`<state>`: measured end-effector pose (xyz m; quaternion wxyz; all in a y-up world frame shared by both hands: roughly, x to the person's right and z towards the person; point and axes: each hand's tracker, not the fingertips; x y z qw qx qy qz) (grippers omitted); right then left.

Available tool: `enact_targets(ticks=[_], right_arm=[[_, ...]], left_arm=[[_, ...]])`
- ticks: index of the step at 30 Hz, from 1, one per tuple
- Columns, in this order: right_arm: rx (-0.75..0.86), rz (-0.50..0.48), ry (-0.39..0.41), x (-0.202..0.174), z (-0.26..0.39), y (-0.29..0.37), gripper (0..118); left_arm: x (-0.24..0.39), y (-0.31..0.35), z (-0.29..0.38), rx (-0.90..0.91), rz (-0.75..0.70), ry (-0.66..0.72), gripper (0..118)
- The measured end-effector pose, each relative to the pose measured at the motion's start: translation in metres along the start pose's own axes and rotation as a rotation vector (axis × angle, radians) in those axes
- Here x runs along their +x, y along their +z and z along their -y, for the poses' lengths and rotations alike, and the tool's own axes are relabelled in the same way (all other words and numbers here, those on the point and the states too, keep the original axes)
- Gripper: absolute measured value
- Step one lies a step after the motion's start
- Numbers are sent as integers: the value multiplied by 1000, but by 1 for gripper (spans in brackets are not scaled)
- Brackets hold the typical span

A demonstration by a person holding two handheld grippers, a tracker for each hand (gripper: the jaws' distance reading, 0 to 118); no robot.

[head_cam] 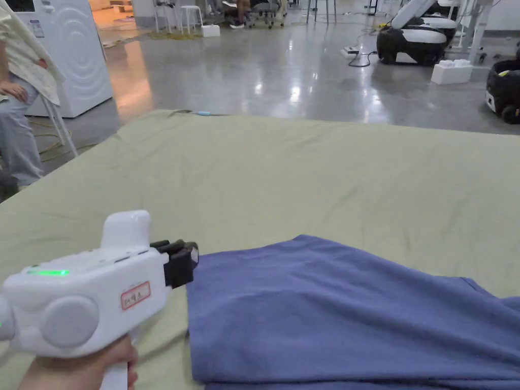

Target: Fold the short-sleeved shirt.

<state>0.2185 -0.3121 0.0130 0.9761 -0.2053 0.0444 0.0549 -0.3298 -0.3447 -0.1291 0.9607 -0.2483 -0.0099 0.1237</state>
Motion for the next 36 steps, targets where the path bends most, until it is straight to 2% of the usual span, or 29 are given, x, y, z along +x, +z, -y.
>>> enact_targets(ticks=[1, 2, 3, 4, 7, 10, 12, 13, 14, 15, 16, 19, 20, 22, 24, 25, 27, 28, 29, 30, 31, 33, 35, 36], right_arm=[[-6, 20, 22, 1, -1, -5, 6], [-11, 32, 32, 3, -3, -10, 6], [-13, 32, 29, 5, -4, -13, 6], [-16, 35, 29, 7, -6, -17, 6], [-29, 52, 35, 13, -8, -27, 6], [-45, 46, 41, 18, -9, -35, 6], [-49, 43, 43, 19, -8, -36, 6], [-53, 38, 42, 20, -8, -37, 6], [-56, 34, 38, 22, -6, -38, 6], [-59, 33, 33, 23, -4, -39, 6], [-63, 30, 24, 24, -2, -39, 6], [-70, 11, -14, 32, 6, -39, 6], [-72, 9, -26, 35, 8, -37, 6], [-93, 13, -67, 49, 16, -36, 6], [-128, 22, -108, 68, 25, -40, 7], [-163, 9, -123, 79, 31, -46, 12], [-229, -2, -154, 103, 40, -63, 43], [-269, 13, -175, 110, 43, -73, 55], [-309, 32, -197, 121, 46, -87, 55], [-349, 61, -206, 130, 49, -99, 87], [-360, 73, -211, 138, 53, -112, 105], [-370, 69, -247, 147, 56, -132, 103], [-401, 22, -306, 150, 59, -151, 103], [-439, -1, -306, 145, 62, -160, 103]], left_arm=[[-8, -30, -11, -76, -23, -1, 43], [-13, -59, -19, -177, -56, -11, 90], [-16, -76, -22, -216, -84, -12, 114], [-22, -95, -22, -225, -69, -9, 116], [-26, -129, -10, -272, -150, -1, 116], [-27, -159, 12, -424, -213, 45, 114], [-5, -148, 15, -347, -265, -97, 111], [7, -143, 17, -322, -284, -133, 98], [18, -138, 20, -306, -278, -172, 79], [24, -133, 21, -292, -231, -194, 47], [33, -130, 23, -302, -199, -206, 5], [44, -127, 26, -322, -209, -305, 5], [45, -121, 24, -316, -198, -297, 4], [45, -97, 12, -258, -54, -164, 4], [48, -66, 1, -189, -22, -145, 4], [51, -52, -5, -151, 11, -140, 4], [57, -28, -16, -109, 39, -152, 4], [58, -21, -23, -102, 63, -153, 4], [58, -13, -28, -89, 71, -138, 4], [57, -8, -32, -85, 79, -111, 4], [51, -10, -34, -88, 90, -82, 4], [51, -12, -35, -106, 82, -87, 4], [52, -15, -33, -107, 57, -116, 4], [52, -16, -32, -108, 56, -119, 4]])
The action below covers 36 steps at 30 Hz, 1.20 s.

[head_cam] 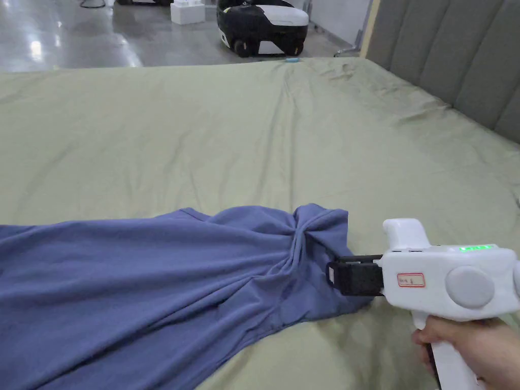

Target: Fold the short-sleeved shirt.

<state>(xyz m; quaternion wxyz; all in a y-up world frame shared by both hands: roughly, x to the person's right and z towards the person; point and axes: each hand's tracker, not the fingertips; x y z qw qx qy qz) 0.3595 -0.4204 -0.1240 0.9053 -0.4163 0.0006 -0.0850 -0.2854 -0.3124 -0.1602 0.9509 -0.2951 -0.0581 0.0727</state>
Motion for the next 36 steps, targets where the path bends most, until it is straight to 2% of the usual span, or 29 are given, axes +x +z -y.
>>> enact_targets(ticks=[1, 2, 3, 5, 6, 10, 11, 12, 15, 18, 22, 26, 29, 32, 36], right_arm=[[-82, 8, 28, -8, -1, -6, 101], [-79, 85, 95, -21, 2, -7, 101], [-24, 144, 187, -35, 5, 0, 95], [7, 70, 290, -55, 10, 9, 42], [1, 74, 271, -64, 12, 11, 15], [15, 95, 270, -66, 9, 21, 11], [80, 51, 192, -61, 4, 37, 11], [135, 35, 153, -58, 0, 53, 11], [258, 65, 187, -55, -18, 108, 11], [361, 23, 169, -55, -40, 173, 11], [541, 87, 208, -60, -64, 260, 11], [664, 83, 155, -58, -92, 328, 11], [746, 130, 179, -62, -112, 357, 11], [769, 123, 131, -63, -143, 373, 11], [831, 154, 133, -76, -187, 385, 11]], left_arm=[[-1, 0, 0, -3, 3, 3, 4], [-1, 0, 1, -6, 7, 11, 4], [1, 1, 3, -8, 9, 13, 4], [2, 3, 5, -17, 9, 2, 4], [3, 6, 6, -20, 9, -13, 4], [2, 28, 3, 8, 9, -35, 4], [3, 38, 1, 25, 4, -30, 4], [1, 49, -2, 47, -12, -45, 4], [-4, 83, -17, 77, -25, -65, 4], [-12, 128, -39, 185, -12, 9, 4], [-9, 186, -69, 280, -29, 45, 4], [-8, 231, -101, 380, -86, 26, 4], [-8, 252, -123, 453, -133, 31, 4], [-10, 262, -146, 502, -140, 67, 4], [-3, 256, -177, 517, -163, 42, 4]])
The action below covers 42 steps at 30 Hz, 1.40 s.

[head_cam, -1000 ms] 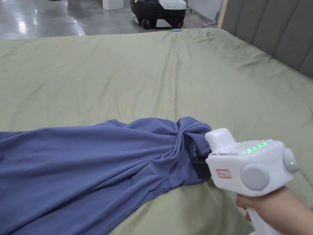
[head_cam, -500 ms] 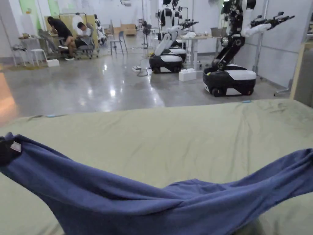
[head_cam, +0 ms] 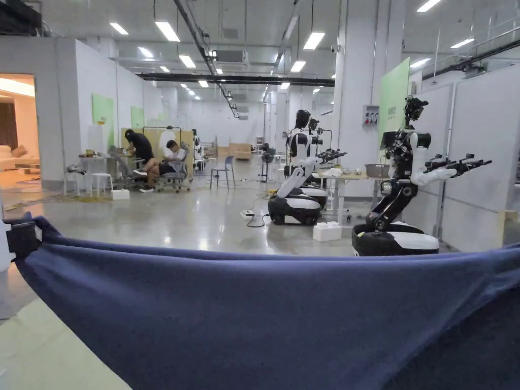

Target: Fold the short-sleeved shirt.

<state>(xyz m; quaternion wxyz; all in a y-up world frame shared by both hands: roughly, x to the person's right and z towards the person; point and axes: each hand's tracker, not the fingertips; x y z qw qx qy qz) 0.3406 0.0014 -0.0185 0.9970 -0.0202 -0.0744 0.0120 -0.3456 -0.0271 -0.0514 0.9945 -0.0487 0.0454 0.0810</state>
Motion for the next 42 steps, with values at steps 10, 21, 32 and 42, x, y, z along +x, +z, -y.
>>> enact_targets(ticks=[10, 21, 32, 42], right_arm=[[67, -2, 18, -31, -73, -119, 11], [142, 42, -25, -54, -117, -269, 11], [37, 63, 60, -83, 0, -382, 11], [-86, 38, 86, -94, 167, -351, 11]], left_arm=[[25, -103, -66, -7, -80, 14, 4], [60, -236, -112, 94, -159, -32, 4], [75, -350, 3, -5, -225, -58, 4], [60, -334, 150, -176, -220, -13, 4]])
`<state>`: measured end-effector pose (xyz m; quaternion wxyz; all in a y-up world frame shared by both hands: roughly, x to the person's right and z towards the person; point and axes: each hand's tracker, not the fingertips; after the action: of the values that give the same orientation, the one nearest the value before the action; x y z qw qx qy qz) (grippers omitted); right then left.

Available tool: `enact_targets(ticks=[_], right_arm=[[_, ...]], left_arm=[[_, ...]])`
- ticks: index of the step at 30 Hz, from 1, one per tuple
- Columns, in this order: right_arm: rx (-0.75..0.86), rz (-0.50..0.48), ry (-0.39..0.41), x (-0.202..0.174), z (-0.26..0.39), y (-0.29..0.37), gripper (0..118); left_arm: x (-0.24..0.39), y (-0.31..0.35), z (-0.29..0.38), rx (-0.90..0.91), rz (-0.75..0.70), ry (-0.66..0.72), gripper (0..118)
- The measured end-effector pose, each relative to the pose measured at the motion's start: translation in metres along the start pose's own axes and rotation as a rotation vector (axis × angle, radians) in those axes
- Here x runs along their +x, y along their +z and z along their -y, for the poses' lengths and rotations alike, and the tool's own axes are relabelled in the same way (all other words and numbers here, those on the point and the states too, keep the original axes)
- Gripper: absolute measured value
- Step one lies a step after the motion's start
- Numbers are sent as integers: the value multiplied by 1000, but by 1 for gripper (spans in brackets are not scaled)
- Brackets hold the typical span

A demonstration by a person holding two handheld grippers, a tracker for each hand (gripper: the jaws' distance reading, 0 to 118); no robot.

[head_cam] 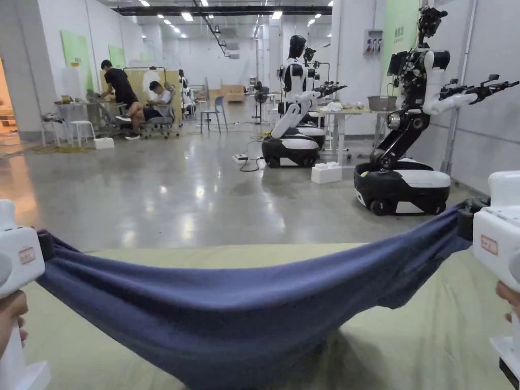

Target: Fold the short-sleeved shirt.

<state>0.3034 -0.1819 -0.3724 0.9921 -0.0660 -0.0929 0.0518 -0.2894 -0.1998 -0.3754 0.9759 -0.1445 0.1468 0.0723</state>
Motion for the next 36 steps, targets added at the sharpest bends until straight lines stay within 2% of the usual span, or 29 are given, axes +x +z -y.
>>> enact_targets(ticks=[3, 8, 13, 20, 22, 25, 27, 29, 30, 31, 32, 33, 34, 35, 36], right_arm=[[-39, -18, -2, 6, 27, 39, 11], [-85, -59, 11, 32, 61, 127, 11], [-118, -84, -7, 62, 88, 221, 11], [-144, -98, 26, 95, 136, 343, 11], [-206, -114, 8, 101, 155, 363, 11], [-289, -98, 45, 106, 196, 381, 12], [-354, -66, 60, 106, 225, 380, 11], [-400, -46, 56, 106, 246, 373, 12], [-414, -27, 56, 105, 255, 369, 12], [-423, -20, 54, 105, 262, 366, 12], [-434, -16, 52, 105, 270, 361, 12], [-448, -1, 48, 106, 276, 358, 18], [-473, 23, 54, 111, 283, 354, 24], [-519, 47, 69, 111, 287, 351, 24], [-570, 82, 94, 111, 289, 348, 67]], left_arm=[[-13, 36, 29, -53, 38, -63, 4], [-57, 117, 73, -97, 111, 40, 4], [-96, 203, 114, -100, 139, 2, 4], [-149, 299, 181, -172, 221, 20, 4], [-160, 313, 202, -193, 230, 11, 4], [-171, 327, 237, -242, 236, -29, 4], [-174, 327, 258, -287, 214, -85, 4], [-174, 323, 272, -301, 195, -72, 5], [-174, 319, 277, -313, 187, -70, 9], [-174, 315, 279, -325, 176, -68, 21], [-174, 311, 283, -337, 158, -62, 43], [-174, 310, 284, -348, 134, -63, 67], [-177, 309, 282, -364, 130, -51, 79], [-183, 312, 282, -329, 171, 0, 79], [-188, 321, 279, -268, 220, 38, 117]])
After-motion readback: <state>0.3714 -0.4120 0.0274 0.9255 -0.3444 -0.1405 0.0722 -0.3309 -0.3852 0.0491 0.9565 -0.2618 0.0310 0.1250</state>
